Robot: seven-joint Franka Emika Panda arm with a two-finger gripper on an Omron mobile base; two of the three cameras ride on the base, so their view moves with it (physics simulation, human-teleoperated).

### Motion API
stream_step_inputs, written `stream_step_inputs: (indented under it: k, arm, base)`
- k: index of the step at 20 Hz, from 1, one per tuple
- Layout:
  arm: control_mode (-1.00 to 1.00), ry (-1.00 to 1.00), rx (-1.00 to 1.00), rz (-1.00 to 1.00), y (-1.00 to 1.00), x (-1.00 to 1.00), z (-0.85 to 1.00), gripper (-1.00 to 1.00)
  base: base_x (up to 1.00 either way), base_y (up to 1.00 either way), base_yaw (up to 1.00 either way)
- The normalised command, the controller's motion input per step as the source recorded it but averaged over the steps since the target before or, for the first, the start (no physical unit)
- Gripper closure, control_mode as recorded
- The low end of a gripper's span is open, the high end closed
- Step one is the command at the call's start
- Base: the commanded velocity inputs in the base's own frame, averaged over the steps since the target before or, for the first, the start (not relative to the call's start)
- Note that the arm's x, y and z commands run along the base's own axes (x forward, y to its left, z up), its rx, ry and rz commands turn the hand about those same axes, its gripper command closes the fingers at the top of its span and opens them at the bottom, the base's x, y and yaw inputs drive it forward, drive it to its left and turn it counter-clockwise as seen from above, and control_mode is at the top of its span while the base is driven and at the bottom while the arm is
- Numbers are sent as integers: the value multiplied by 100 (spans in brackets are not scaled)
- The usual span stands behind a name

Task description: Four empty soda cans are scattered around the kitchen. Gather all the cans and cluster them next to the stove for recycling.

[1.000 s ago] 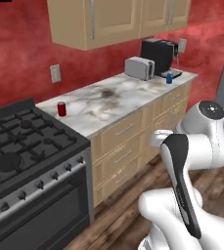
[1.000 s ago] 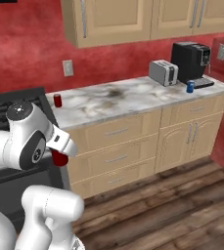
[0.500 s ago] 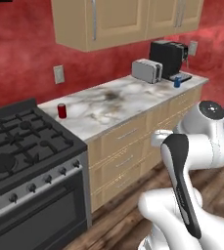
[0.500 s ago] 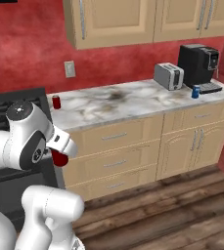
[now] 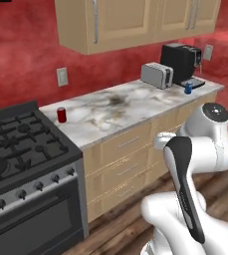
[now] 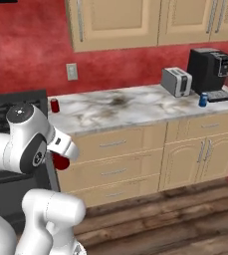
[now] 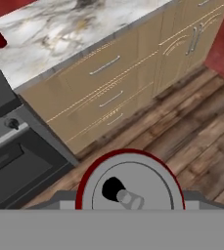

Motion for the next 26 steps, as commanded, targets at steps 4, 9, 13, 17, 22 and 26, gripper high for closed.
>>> stream_step_inputs:
  k: [4, 9, 13, 17, 22, 26]
  arm:
    - [100, 0, 0, 0, 0, 0, 0, 100]
    - [100, 0, 0, 0, 0, 0, 0, 100]
    - [100, 0, 0, 0, 0, 0, 0, 100]
    - [100, 0, 0, 0, 0, 0, 0, 100]
    - [100, 0, 0, 0, 0, 0, 0, 100]
    - [100, 0, 0, 0, 0, 0, 0, 100]
  base:
    - [48, -24, 19]
    - [58, -12, 17]
    - [59, -13, 17]
    - [58, -21, 20]
    - [46, -34, 21]
    - [46, -23, 18]
